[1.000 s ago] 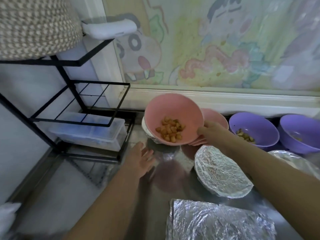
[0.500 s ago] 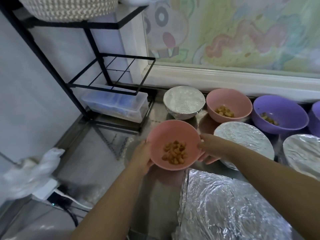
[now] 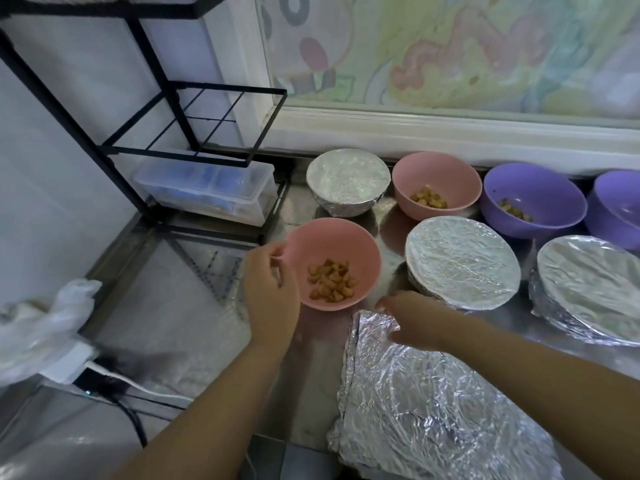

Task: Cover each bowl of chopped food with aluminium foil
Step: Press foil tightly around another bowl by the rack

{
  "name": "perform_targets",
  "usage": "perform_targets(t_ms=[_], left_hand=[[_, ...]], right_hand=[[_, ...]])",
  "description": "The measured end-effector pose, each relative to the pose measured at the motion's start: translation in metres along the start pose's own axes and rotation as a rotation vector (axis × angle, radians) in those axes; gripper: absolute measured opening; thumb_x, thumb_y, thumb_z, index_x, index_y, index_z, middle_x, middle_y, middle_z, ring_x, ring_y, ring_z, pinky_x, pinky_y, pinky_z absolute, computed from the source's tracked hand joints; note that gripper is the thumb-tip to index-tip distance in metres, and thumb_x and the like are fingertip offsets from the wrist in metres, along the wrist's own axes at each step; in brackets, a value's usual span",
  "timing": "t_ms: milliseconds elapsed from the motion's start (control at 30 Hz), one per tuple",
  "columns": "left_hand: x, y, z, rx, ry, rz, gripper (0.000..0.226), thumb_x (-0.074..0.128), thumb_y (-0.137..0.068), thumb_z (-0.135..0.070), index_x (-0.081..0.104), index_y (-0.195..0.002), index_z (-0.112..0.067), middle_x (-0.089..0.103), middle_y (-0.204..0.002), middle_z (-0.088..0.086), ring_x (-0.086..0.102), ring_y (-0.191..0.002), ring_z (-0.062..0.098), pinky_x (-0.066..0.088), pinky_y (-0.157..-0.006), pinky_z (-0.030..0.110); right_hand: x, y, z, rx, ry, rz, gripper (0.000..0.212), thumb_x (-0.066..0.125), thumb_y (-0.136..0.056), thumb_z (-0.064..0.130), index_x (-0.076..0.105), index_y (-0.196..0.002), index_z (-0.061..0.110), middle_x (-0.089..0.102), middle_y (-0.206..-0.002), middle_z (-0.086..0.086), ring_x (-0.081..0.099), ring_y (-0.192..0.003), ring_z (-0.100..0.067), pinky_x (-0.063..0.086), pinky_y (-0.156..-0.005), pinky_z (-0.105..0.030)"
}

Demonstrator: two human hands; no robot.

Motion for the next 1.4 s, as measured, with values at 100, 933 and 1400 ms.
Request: perform_targets(t_ms=[100,933,1400], left_hand=[[0.001,0.027,-0.016,0.453,-0.089,0.240,0.014,0.056,-0.093,-0.010,0.062,-0.103,-0.017,0.058,-0.102,-0.008,0.053,-0.085,-0.004,0.043,-0.073,0.011],[0.048,0.083,0.037,-0.566,-0.009,0.897,0.026,0.071,-0.086,-0.004,0.058,-0.106,-0.011,0.065,-0.084,0.002,0.068,-0.081,0.024,0.059,-0.084,0.043],[0.052,0.094,0.010,-0.278,-0.230,0.895,0.026,0.071,-0.085,-0.017,0.060,-0.108,-0.023,0.063,-0.082,-0.011,0.064,-0.083,0.009,0.050,-0.077,0.027]], right_hand=[[0.009,-0.004,0.000,-0.015,0.030,-0.063,0.060,0.071,-0.090,0.026,0.048,-0.145,0.021,0.056,-0.136,-0.002,0.059,-0.120,-0.022,0.052,-0.099,-0.036],[0.030,-0.019,-0.005,-0.072,-0.029,-0.124,0.047,0.072,-0.088,0.024,0.054,-0.131,0.028,0.053,-0.123,0.003,0.058,-0.112,-0.018,0.051,-0.093,-0.034],[0.028,-0.007,-0.001,-0.096,-0.111,-0.134,0.052,0.072,-0.089,0.022,0.054,-0.136,0.027,0.055,-0.129,0.004,0.057,-0.118,-0.017,0.050,-0.099,-0.033]])
Point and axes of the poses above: each hand's wrist, its own y-axis away from the middle knuckle, its own x-axis out of the palm, z = x × y, the point moved 3 cm from there along -y, towards the middle knuckle
